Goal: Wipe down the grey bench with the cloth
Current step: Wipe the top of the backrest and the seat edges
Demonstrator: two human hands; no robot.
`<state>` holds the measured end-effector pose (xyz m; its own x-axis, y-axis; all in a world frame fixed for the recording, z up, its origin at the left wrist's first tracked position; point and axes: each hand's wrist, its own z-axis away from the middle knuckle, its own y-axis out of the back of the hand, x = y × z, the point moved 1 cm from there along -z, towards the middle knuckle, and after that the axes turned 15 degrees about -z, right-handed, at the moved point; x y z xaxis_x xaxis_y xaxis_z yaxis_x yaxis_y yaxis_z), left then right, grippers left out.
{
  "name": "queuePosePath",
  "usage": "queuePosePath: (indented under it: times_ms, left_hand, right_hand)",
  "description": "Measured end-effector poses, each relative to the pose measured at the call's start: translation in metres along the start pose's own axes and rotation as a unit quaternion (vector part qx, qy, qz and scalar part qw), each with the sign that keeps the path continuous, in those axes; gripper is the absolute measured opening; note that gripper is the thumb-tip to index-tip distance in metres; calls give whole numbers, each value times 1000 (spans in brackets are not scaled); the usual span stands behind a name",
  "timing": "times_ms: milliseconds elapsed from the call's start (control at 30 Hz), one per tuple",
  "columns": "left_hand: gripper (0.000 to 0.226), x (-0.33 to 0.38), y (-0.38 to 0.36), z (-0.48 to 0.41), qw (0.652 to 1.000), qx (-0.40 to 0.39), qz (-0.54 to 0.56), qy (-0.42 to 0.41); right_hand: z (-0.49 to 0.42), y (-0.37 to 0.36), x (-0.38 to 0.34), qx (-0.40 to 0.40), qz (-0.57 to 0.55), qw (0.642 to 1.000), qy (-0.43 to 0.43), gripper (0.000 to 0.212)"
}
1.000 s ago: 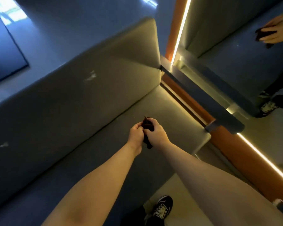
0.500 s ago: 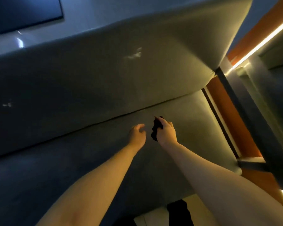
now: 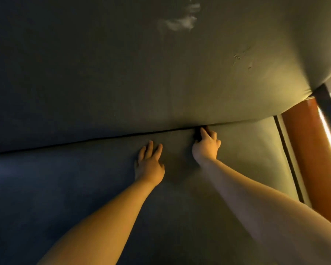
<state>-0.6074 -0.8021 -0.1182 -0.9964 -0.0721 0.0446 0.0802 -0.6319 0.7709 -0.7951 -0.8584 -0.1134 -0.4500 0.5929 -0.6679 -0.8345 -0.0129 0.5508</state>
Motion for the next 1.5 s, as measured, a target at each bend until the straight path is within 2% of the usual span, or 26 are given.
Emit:
queuePosePath:
  times_ms: [67, 167, 267, 400, 467, 567, 700, 833, 933, 1000, 1067, 1133, 1200, 1333, 1433, 1500]
  left_hand:
    - [67, 0, 1, 0, 1000, 11, -8, -4]
    - [61, -10, 1, -3, 1000, 14, -3, -22]
    - [59, -14, 1, -3, 1000, 14, 8, -21]
    - [59, -13, -4, -10, 999, 11, 38, -9]
    - [65, -18, -6, -14, 1000, 11, 11, -17]
    - [61, -16, -3, -12, 1000, -2, 15, -17]
    - [70, -3, 3, -8, 1000, -22, -2, -7]
    - [70, 0, 4, -9, 999, -34, 11, -9]
    - [70, 4, 7, -10, 1000, -29, 11, -2]
    - [70, 7, 7, -11, 999, -30, 10, 9]
    - [68, 8, 6, -11, 999, -27, 12, 22]
    - [67, 9, 8, -10, 999, -20, 19, 31]
    - [70, 11, 13, -10, 998, -26, 25, 46]
    - [62, 38, 23, -6, 998, 11, 23, 62]
    - [64, 78, 24, -6, 998, 63, -6, -27]
    - [67, 111, 22, -11, 995, 53, -5, -84]
  right_hand:
    - [6, -25, -14, -37, 4, 999, 33, 61]
    - [17, -53, -30, -82, 11, 996, 20, 63]
    - [16, -54, -28, -113, 81, 989, 52, 64]
    - [32, -74, -37, -228, 157, 951, 137, 62]
    - [37, -85, -42, -260, 188, 934, 158, 64]
    - [28, -67, -35, -239, 243, 920, 195, 64]
    - [9, -17, -3, -149, 259, 937, 182, 59]
    - [-7, 34, 33, -53, 234, 965, 106, 63]
    - [-5, 25, 28, -10, 186, 982, 30, 58]
    - [1, 2, 12, -24, 156, 987, 18, 57]
    - [15, -24, -2, -95, 148, 983, 60, 64]
    - [32, -44, -12, -175, 173, 961, 121, 66]
    - [42, -52, -13, -218, 212, 935, 183, 65]
    - [28, -28, 9, -200, 257, 921, 214, 67]
    - [8, 10, 31, -164, 245, 934, 201, 64]
    - [-6, 40, 45, -143, 228, 945, 188, 62]
